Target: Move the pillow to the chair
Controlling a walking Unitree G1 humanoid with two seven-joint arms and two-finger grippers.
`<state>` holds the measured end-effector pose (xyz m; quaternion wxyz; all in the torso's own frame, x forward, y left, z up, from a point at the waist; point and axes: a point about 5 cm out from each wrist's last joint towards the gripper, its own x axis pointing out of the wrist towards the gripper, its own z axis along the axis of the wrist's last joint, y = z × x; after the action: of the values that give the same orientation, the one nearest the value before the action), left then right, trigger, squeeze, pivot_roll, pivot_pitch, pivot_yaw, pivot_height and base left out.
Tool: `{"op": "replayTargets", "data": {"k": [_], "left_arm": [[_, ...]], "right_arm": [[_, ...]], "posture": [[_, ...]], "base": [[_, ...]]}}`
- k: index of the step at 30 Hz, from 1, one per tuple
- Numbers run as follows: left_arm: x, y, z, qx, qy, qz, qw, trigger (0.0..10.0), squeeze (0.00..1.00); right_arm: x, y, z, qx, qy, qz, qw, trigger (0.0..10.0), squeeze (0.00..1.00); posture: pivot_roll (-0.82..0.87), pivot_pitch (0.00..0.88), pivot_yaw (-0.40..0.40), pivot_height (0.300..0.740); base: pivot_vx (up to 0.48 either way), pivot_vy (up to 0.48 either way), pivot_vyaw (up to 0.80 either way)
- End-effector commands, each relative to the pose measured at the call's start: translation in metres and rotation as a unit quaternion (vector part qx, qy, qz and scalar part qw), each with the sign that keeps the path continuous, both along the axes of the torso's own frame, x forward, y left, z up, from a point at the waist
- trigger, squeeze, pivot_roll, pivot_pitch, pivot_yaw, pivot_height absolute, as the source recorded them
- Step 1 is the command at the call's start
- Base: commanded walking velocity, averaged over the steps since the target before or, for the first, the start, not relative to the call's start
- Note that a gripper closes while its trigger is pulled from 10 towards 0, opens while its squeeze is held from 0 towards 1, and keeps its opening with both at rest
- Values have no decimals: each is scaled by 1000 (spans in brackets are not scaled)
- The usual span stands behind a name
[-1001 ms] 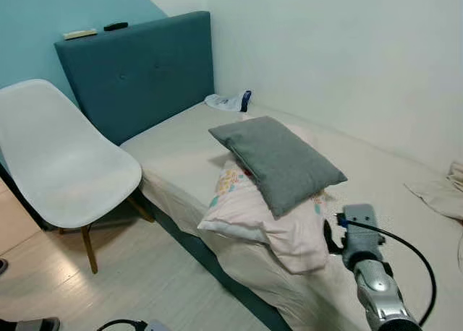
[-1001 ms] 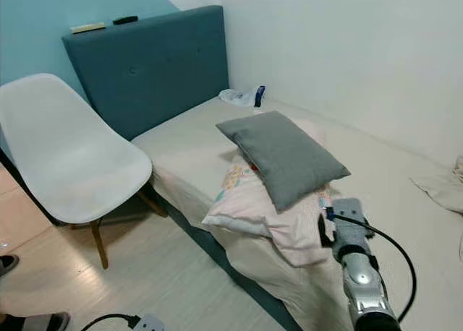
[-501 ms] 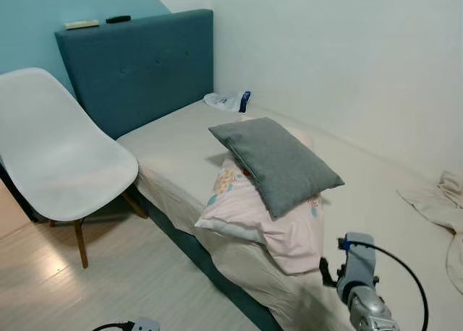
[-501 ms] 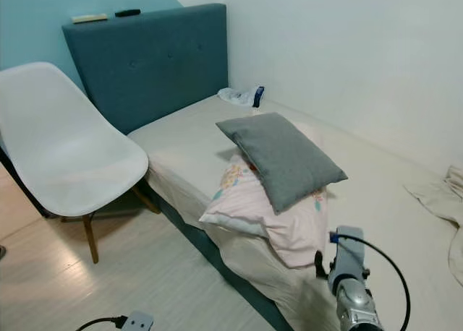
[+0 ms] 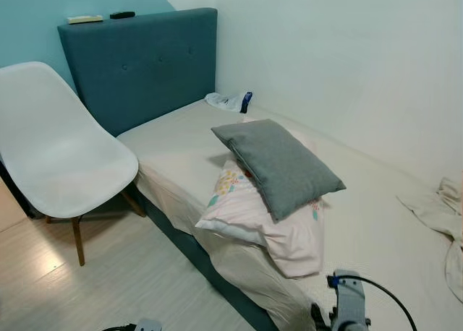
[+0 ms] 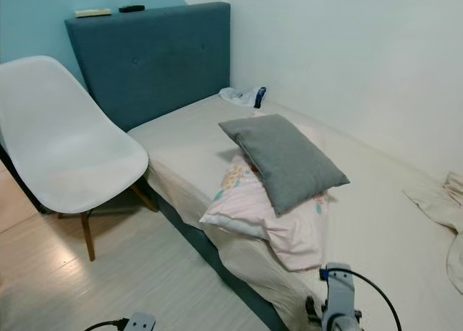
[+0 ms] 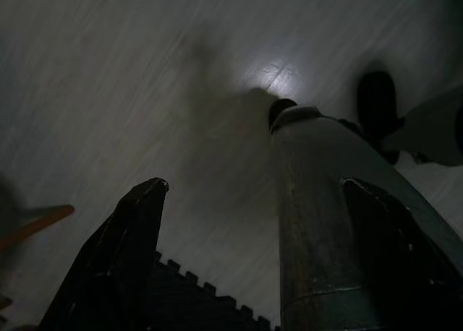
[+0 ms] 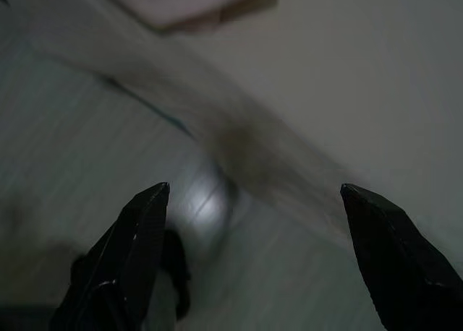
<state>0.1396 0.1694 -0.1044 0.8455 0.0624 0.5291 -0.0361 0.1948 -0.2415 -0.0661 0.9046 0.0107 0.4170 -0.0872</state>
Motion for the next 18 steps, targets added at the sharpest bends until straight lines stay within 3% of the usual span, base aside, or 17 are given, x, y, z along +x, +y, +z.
{"op": "replayTargets", "data": {"k": [1,5,10,14,15,18], "left_arm": [[-9,1,-3,0,15,4,1000,10000,0],[-17,1,-6,-3,23,10,1000,10000,0],[-19,3,-6,-3,26,5,1000,10000,0],[-17,7,-5,0,23,8,1000,10000,0],[-7,12,-1,3,9,18,1000,10000,0],[0,15,1,6,-3,27,1000,10000,0]], "right_arm": [[-4,-2,-2,4,10,-3,1000,10000,0],[-5,3,-3,16,9,3,1000,10000,0],[-1,9,-3,23,5,6,1000,10000,0],[0,15,-4,27,5,7,1000,10000,0],[0,24,-6,33,9,21,999,10000,0],[3,31,-6,35,13,38,999,10000,0]], "posture": [[-34,0,-94,740],[-32,0,-86,740],[-29,0,-73,740],[-10,0,-71,740],[34,0,-81,740],[54,0,-91,740]], "base": [[0,0,0],[0,0,0],[257,0,0],[280,0,0],[289,0,0],[304,0,0]]}}
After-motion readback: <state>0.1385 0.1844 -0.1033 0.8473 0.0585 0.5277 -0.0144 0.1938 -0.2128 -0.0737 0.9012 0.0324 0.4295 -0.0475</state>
